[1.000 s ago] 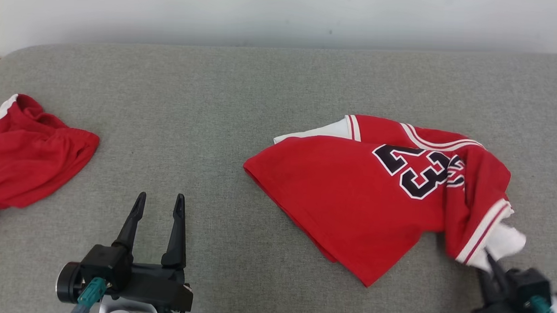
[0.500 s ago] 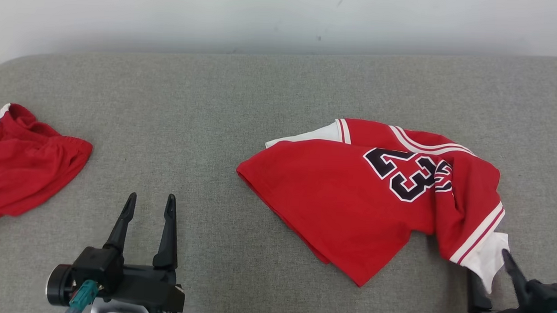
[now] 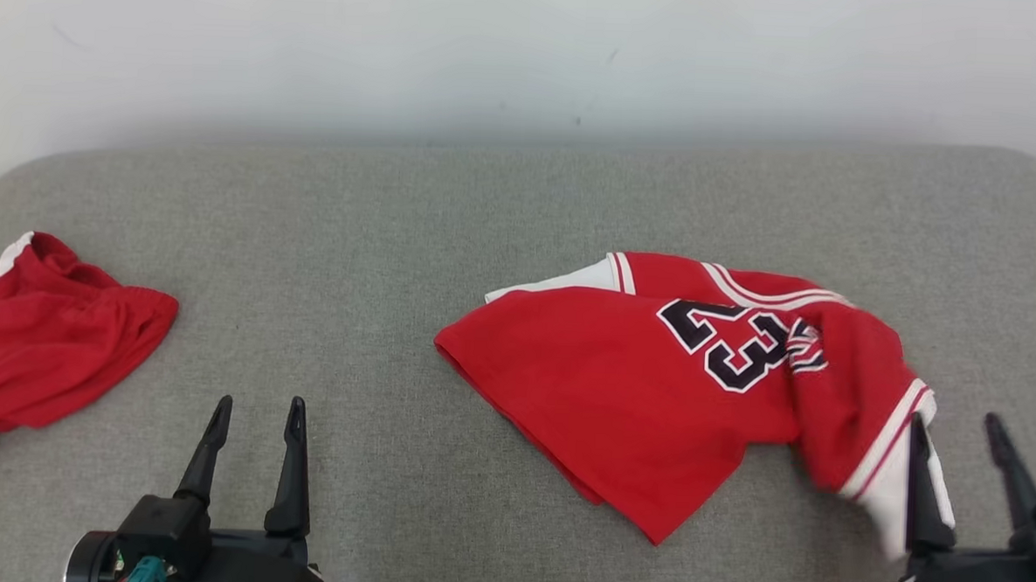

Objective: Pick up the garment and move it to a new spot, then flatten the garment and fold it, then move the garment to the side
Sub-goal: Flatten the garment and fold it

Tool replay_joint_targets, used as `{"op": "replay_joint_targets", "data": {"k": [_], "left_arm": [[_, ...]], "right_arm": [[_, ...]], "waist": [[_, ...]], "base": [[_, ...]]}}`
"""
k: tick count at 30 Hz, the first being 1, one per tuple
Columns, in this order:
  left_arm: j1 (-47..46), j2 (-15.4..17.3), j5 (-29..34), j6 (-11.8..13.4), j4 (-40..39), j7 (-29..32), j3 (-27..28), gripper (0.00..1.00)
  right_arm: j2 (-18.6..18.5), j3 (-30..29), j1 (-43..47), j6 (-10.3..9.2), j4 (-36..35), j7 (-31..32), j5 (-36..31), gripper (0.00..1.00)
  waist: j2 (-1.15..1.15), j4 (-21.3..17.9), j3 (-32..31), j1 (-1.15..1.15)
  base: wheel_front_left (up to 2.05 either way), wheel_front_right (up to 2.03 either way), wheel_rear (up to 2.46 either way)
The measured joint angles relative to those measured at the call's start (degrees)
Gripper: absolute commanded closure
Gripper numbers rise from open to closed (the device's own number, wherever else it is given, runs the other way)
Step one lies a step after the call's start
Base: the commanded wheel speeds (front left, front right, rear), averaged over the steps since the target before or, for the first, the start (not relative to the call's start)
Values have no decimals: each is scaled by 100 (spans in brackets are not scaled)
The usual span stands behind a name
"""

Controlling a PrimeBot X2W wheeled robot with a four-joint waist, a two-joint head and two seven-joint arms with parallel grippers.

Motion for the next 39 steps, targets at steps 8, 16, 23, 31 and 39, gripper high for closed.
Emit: {"op": "replay_joint_targets", "data": {"k": [8,16,23,31,39], "left_arm": [[58,30,-7,11,-32,8,-49,0],[295,111,-10,78,-250,121,-83,0],[543,154,-1,127,-465,235,-130,0],[657,197,-5,172,-547,332,-152,0],[657,207,-20,179,-569,361,-190,0]], "right_arm": [[79,436,259,0,-236,129,110,0],[153,691,304,0,-560,213,115,0],[154,935,437,0,-725,303,147,0],[204,1076,635,0,-825,372,156,0],[207,1057,636,0,-853,374,156,0]], "waist": [[0,17,-186,0],[0,-10,-373,-1],[0,-34,-492,0],[0,-33,-553,0],[0,3,-513,0]], "base": [[0,0,0],[0,0,0],[0,0,0],[0,0,0],[0,0,0]]}}
